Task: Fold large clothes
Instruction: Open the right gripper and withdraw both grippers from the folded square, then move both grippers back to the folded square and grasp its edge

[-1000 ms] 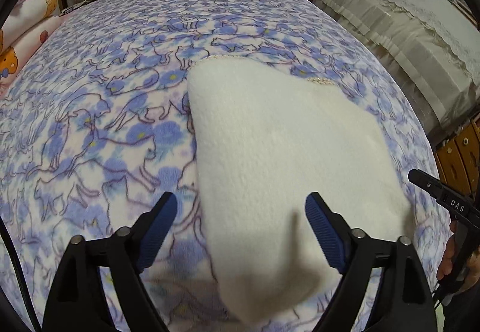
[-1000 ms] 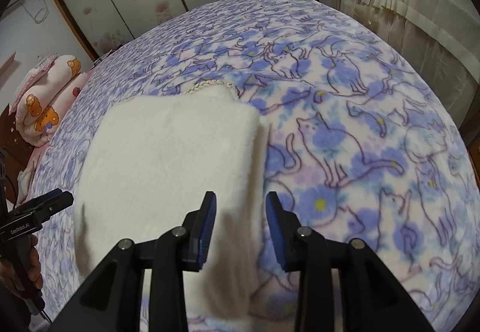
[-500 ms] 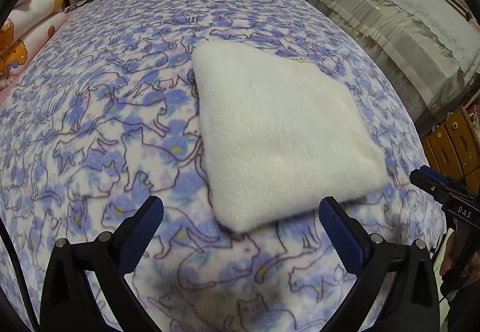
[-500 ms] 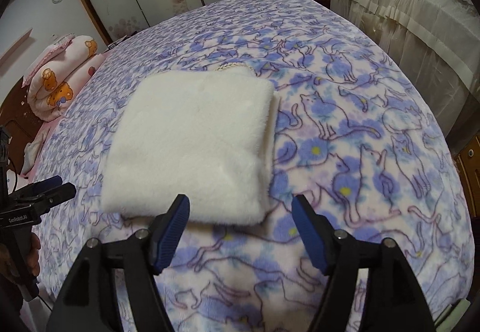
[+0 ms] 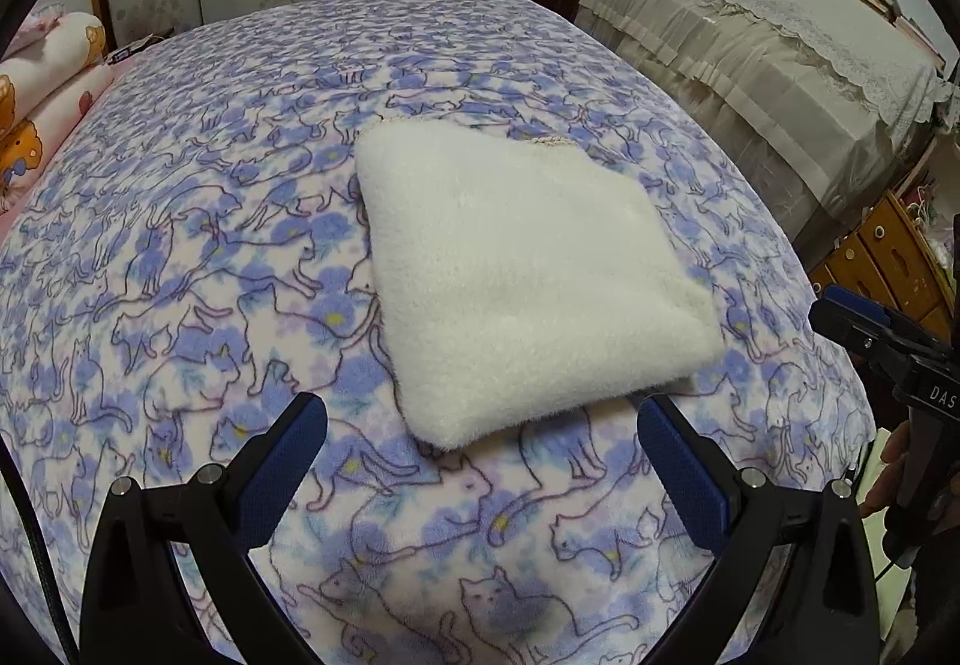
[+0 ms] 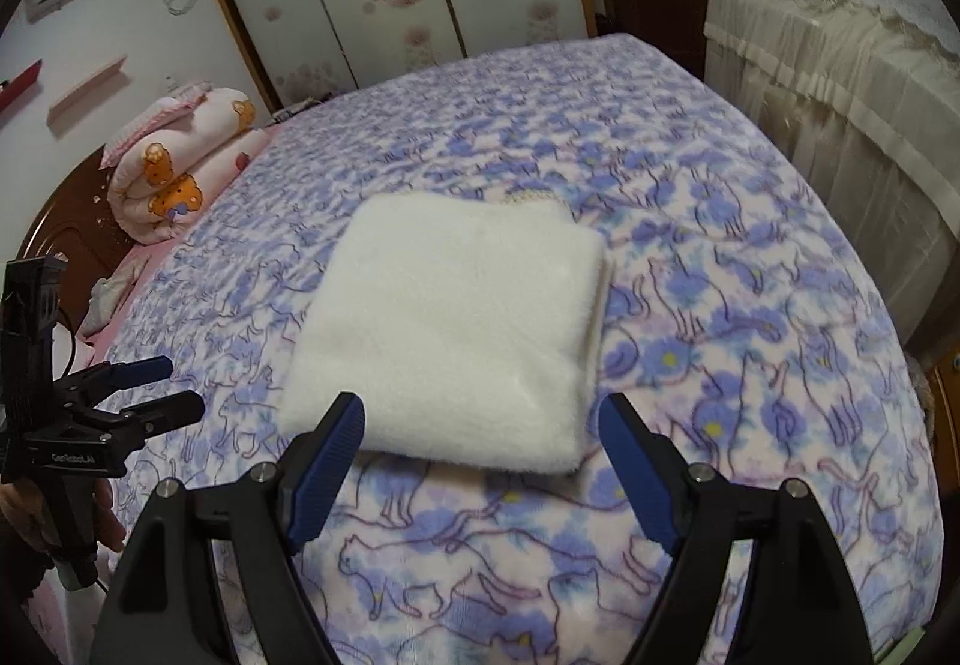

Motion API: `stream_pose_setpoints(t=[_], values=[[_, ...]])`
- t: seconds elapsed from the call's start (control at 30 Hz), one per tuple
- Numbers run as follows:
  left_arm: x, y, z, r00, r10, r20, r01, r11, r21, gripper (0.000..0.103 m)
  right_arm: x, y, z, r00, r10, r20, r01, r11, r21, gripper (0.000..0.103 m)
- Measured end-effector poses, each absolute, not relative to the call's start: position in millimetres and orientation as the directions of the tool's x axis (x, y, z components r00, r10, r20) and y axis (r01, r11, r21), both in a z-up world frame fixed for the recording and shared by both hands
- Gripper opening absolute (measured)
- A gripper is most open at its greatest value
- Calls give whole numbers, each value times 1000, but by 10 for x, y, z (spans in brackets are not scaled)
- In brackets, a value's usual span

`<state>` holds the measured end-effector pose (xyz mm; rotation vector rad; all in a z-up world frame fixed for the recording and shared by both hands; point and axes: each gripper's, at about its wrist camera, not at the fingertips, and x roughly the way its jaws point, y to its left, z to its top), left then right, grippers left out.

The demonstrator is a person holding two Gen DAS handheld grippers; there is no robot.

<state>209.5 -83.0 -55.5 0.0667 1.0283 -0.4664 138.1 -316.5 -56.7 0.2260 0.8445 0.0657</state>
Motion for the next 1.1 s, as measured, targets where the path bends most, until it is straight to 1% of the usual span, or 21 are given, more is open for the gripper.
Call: stream_pose_setpoints(t=[0.07,0.13,0.3,0.4,0.6,0.67,0.9,1.1], values=[[2116,-848,-559,433,-345,-833,409,899,-160,103,1401,-3135,-542,683,136,-718,18,979,202,81],[2159,-884,-589,425,-347,-836,416,895,-160,103,1442,-3112,-552,678,136,-722,2,982,187,81],[2292,-958,-781,360,-330,-873,428,889,-159,103,1576,-3074,-687,624,102,-775,0,991,131,81],[2399,-941,-935,336,-327,-883,401,898,-180,103,1637,-3115,-790,605,105,-789,9,990,139,81],[2620,-907,-1224,287,-329,-900,373,903,-211,103,1840,-3284,-1097,546,158,-823,23,979,203,81],[2712,-901,-1329,264,-345,-901,363,901,-238,103,1952,-3375,-1261,506,199,-840,44,966,255,81],[3016,-953,-1655,229,-380,-896,333,896,-295,103,2293,-3700,-1709,454,343,-823,127,889,441,81],[3220,-1026,-1921,193,-426,-884,321,879,-353,103,2565,-3793,-2073,393,423,-817,153,845,512,81]])
